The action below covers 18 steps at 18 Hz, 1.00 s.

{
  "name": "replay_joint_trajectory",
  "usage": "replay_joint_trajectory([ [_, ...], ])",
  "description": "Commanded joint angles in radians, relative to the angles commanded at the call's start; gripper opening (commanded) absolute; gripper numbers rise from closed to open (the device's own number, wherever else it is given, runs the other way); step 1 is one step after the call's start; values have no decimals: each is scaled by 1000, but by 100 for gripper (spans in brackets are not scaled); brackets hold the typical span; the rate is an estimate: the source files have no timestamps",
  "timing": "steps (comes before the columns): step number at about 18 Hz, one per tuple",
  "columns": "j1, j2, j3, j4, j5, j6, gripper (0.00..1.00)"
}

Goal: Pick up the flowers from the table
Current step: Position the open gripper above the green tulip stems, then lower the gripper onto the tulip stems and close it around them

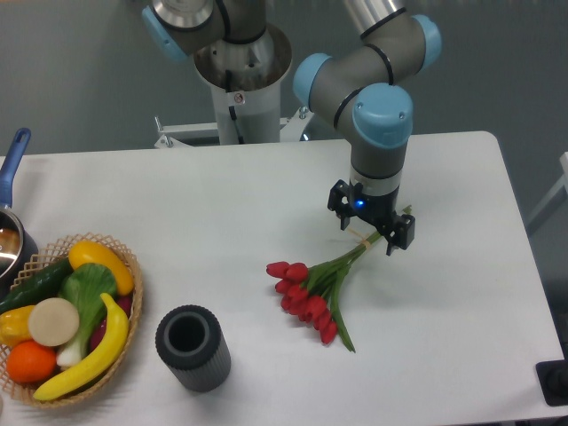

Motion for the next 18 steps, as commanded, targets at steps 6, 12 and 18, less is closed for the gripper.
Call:
replay_joint_trajectory([
  [6,-3,-44,-23,31,3,52,100],
  [12,-18,-90,-22,32,0,77,100],
  [18,-32,-115,-23,32,0,72,100],
])
